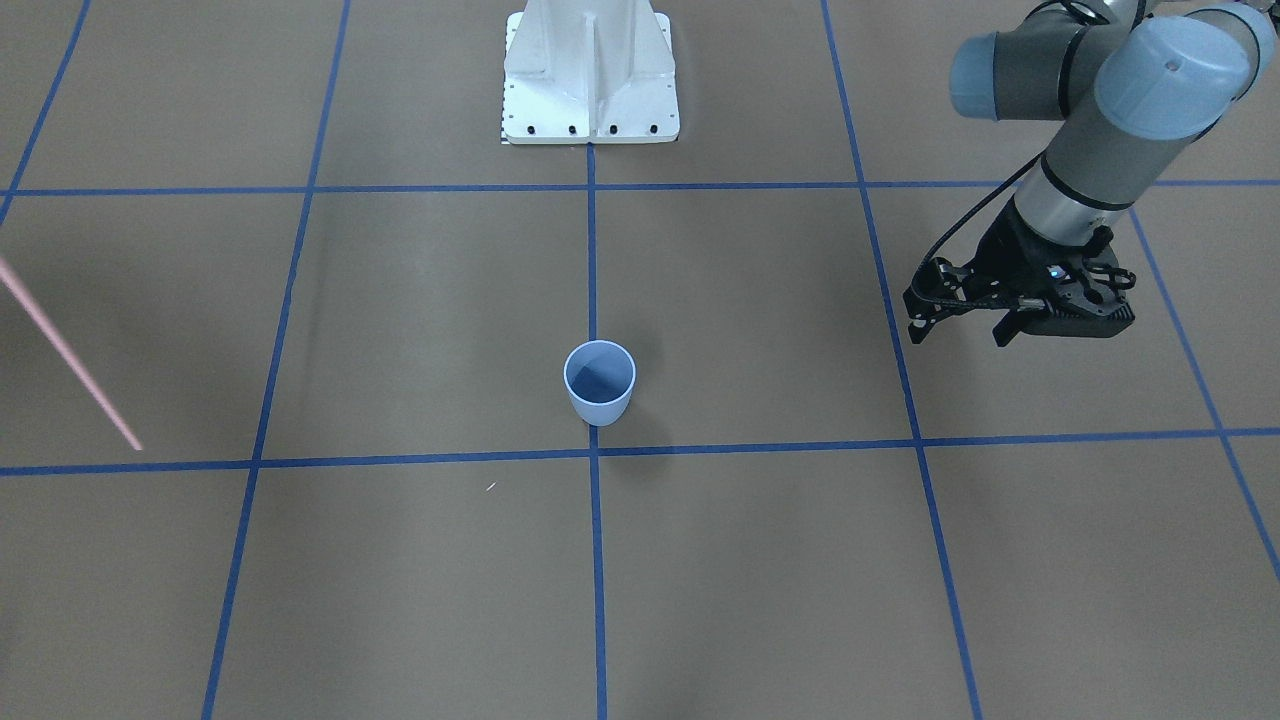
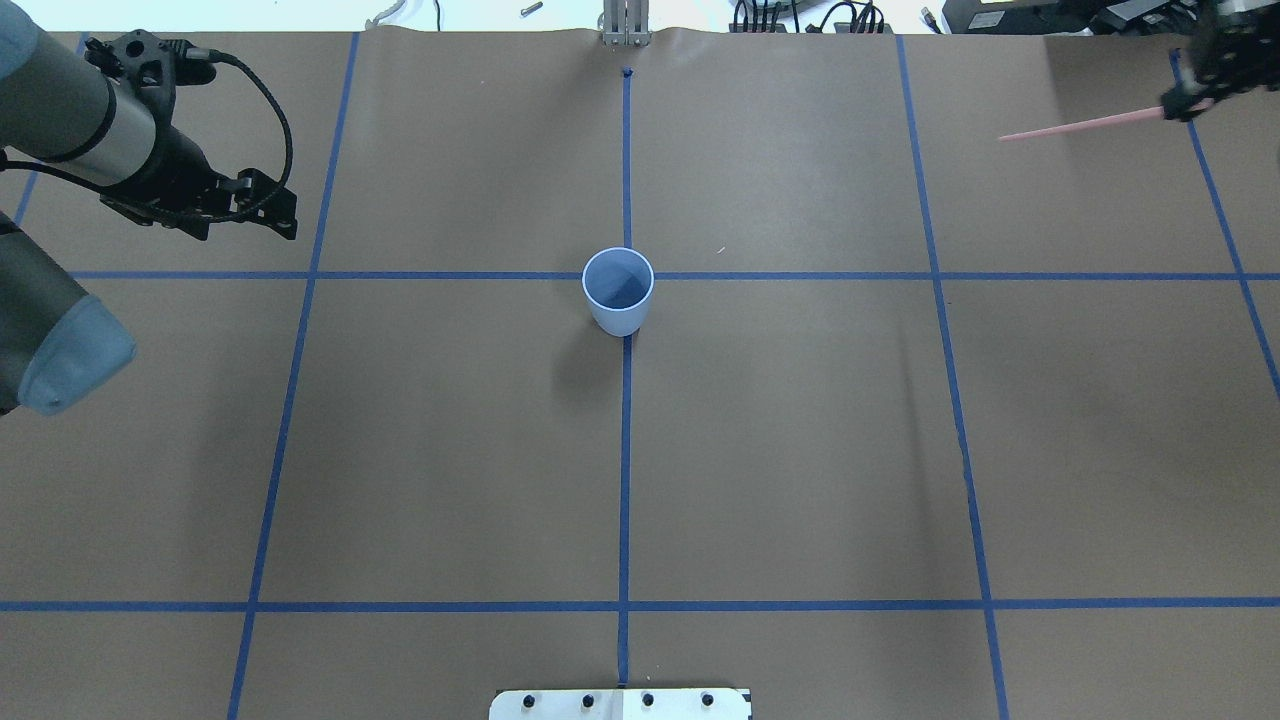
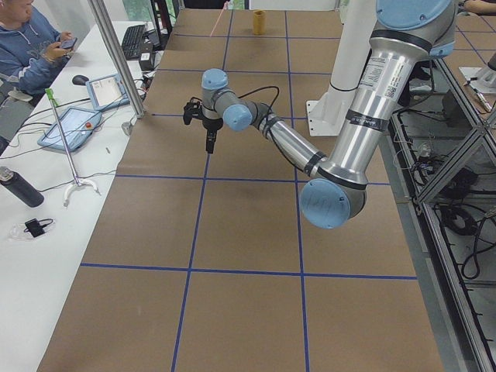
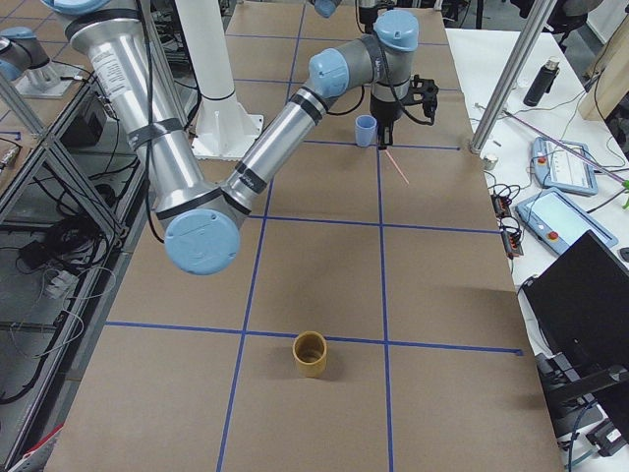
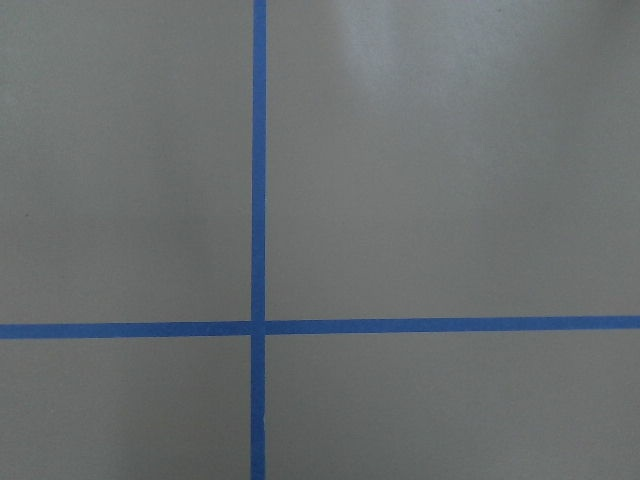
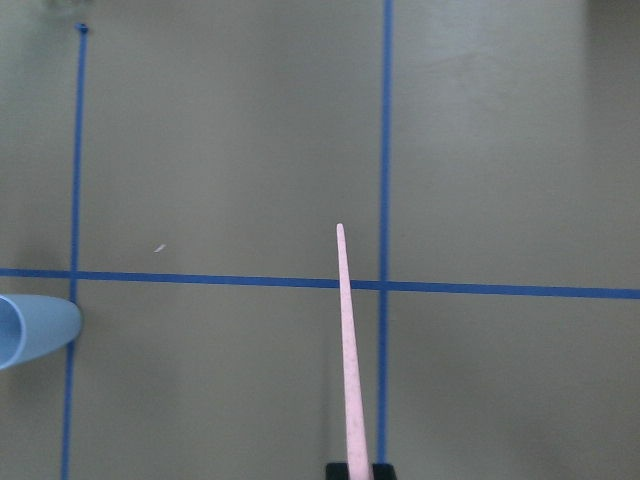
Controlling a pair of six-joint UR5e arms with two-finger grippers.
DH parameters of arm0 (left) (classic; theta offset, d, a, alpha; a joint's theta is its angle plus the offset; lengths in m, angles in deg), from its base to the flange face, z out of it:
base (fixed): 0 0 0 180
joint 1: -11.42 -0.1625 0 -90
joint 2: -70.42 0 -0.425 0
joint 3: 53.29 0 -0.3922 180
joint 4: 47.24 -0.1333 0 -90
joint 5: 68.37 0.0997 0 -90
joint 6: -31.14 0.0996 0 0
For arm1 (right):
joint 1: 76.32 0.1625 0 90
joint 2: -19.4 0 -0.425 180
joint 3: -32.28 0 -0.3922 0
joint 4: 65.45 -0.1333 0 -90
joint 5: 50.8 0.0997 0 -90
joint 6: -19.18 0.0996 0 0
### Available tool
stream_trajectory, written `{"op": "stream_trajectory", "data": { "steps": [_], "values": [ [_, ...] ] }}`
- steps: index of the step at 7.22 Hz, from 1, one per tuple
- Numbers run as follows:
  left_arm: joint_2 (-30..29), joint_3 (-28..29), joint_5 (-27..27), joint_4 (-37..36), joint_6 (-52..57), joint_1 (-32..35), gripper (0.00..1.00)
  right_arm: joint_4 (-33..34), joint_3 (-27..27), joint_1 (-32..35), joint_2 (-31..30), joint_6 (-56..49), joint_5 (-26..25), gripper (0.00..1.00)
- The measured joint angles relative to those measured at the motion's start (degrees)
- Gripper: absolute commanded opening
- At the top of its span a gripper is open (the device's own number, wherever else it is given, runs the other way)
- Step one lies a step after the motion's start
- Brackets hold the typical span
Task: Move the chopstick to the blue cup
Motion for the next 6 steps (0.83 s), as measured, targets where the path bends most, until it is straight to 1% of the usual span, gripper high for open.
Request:
{"op": "stream_trajectory", "data": {
  "steps": [1, 3, 4, 6],
  "values": [
    [0.43, 0.56, 0.01, 0.08, 1.82, 0.09, 0.98, -4.02, 4.44, -4.85, 5.55, 8.51, -0.49, 0.00],
    [0.40, 1.49, -0.05, 0.17, 2.69, 0.09, 0.98, -13.59, 10.84, -11.72, 12.14, 21.80, -1.16, 0.00],
    [0.30, 2.01, -0.07, 0.49, 2.71, 0.04, 0.98, -15.59, 12.65, -13.99, 14.79, 25.54, -1.07, 0.00],
    [0.23, 3.75, -0.19, 3.11, 2.31, 0.03, 0.98, -16.51, 15.00, -17.13, 18.81, 29.93, 1.27, 0.00]
  ]
}}
